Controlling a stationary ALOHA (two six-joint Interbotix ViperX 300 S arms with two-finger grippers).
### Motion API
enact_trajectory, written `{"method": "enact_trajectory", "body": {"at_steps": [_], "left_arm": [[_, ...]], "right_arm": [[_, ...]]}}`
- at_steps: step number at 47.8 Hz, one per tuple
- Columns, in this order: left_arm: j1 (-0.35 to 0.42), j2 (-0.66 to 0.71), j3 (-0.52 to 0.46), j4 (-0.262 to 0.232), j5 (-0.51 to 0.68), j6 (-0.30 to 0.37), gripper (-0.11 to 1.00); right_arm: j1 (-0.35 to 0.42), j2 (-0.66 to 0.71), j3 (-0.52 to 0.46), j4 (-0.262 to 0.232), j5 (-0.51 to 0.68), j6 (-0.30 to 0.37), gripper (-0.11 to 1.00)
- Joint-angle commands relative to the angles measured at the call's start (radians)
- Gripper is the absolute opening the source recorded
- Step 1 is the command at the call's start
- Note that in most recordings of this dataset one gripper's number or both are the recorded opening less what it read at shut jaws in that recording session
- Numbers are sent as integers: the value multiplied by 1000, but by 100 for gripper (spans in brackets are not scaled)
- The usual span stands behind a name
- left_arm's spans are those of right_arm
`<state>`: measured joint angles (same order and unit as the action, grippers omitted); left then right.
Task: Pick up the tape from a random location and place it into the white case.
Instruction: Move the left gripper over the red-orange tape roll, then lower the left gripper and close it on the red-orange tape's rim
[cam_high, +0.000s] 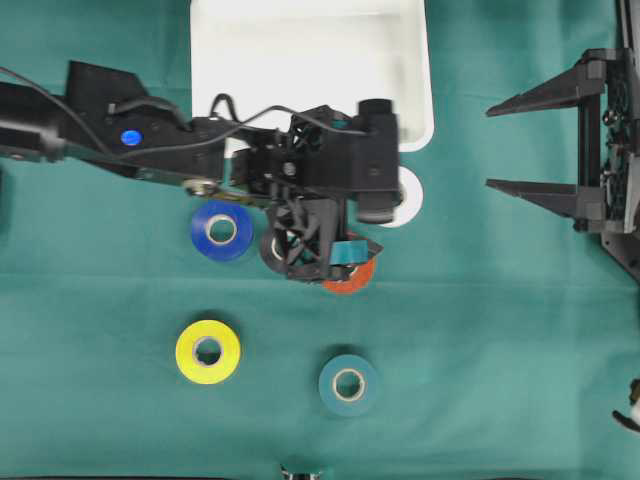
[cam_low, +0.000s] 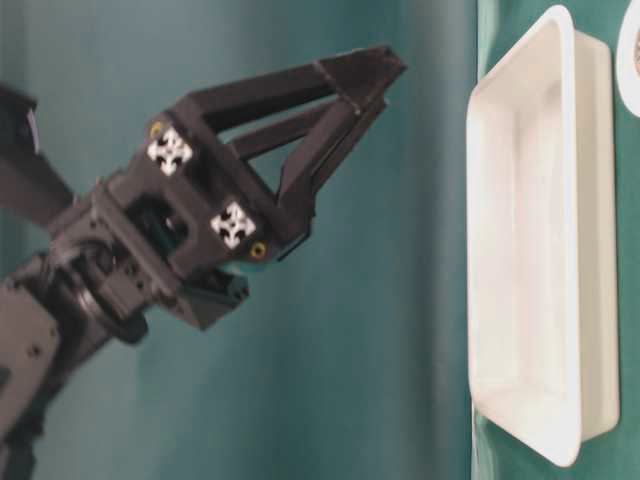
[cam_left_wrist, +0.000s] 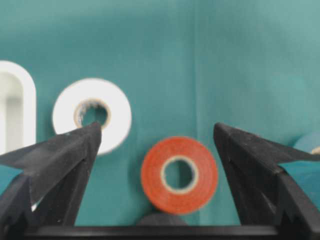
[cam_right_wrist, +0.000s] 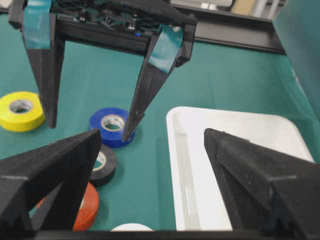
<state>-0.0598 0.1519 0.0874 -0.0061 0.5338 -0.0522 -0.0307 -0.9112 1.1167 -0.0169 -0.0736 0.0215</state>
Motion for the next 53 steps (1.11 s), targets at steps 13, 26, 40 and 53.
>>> {"method": "enact_trajectory", "body": {"at_steps": [13,26,40,53], "left_arm": [[0,71,-221,2,298,-31,100],[0,78,-232,5,313,-31,100],[0,72,-213,5,313,-31,100],[0,72,-198,6,310,-31,100]], "right_arm": [[-2,11,-29,0,0,0,93],[-2,18,-29,-2,2,0,93],[-2,18,-29,-2,3,0,93],[-2,18,-29,0,3,0,93]]}}
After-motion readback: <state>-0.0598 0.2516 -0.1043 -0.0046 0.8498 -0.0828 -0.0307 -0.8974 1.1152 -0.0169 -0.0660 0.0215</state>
